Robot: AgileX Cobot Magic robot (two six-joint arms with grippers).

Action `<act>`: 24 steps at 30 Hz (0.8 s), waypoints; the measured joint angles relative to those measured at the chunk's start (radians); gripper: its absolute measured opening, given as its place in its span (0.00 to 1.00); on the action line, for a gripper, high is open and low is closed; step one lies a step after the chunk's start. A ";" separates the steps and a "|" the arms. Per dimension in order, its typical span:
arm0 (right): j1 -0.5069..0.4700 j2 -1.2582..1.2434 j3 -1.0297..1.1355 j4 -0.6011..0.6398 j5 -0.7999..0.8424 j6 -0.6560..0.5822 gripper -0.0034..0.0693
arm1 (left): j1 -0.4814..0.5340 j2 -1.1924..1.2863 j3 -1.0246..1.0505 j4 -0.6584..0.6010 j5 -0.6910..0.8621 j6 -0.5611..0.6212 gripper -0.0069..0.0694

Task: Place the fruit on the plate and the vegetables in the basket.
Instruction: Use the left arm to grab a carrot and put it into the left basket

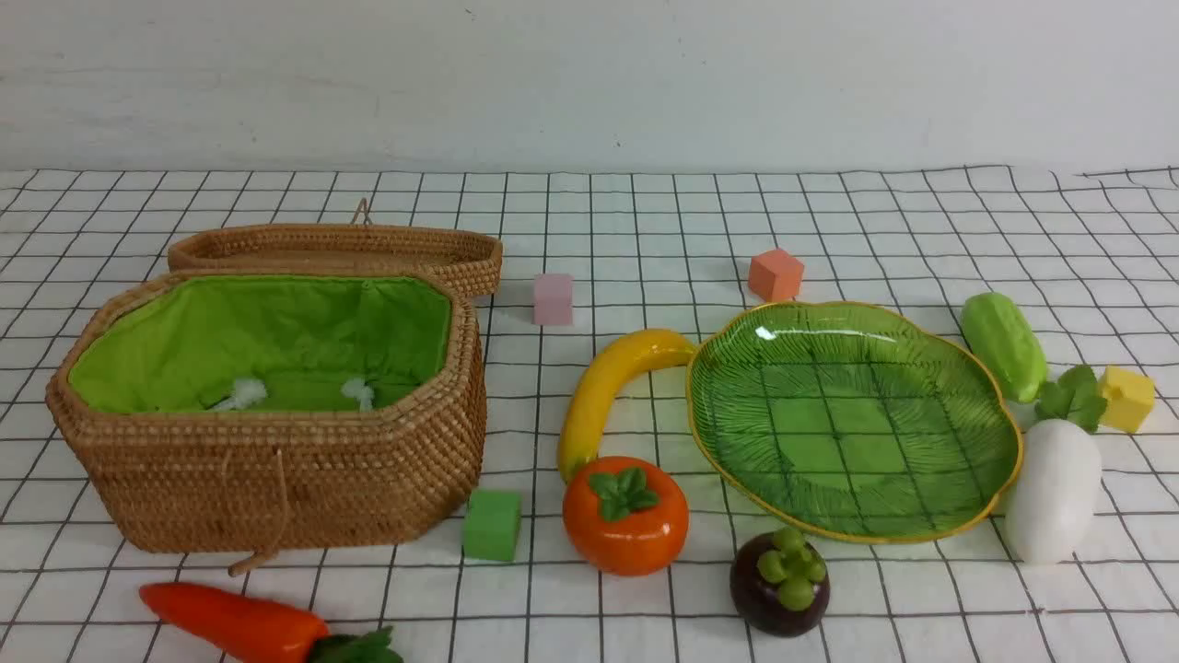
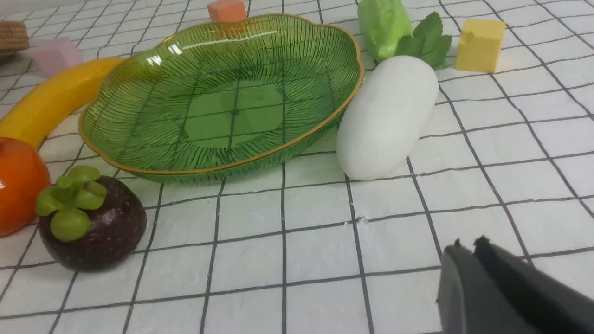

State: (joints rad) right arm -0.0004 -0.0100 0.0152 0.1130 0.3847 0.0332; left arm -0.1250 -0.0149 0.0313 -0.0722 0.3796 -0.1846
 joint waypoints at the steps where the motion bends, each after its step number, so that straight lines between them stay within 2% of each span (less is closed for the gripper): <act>1: 0.000 0.000 0.000 0.000 0.000 0.000 0.11 | 0.000 0.000 0.000 0.000 0.000 0.000 0.40; 19: 0.000 0.000 0.000 0.000 0.000 0.000 0.11 | 0.000 0.000 0.000 -0.001 -0.010 0.000 0.40; 24: 0.000 0.000 0.000 0.000 0.000 0.000 0.11 | 0.000 0.000 0.000 -0.122 -0.152 -0.076 0.40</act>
State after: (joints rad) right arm -0.0004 -0.0100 0.0152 0.1130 0.3847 0.0332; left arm -0.1250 -0.0149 0.0313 -0.1943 0.2273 -0.2604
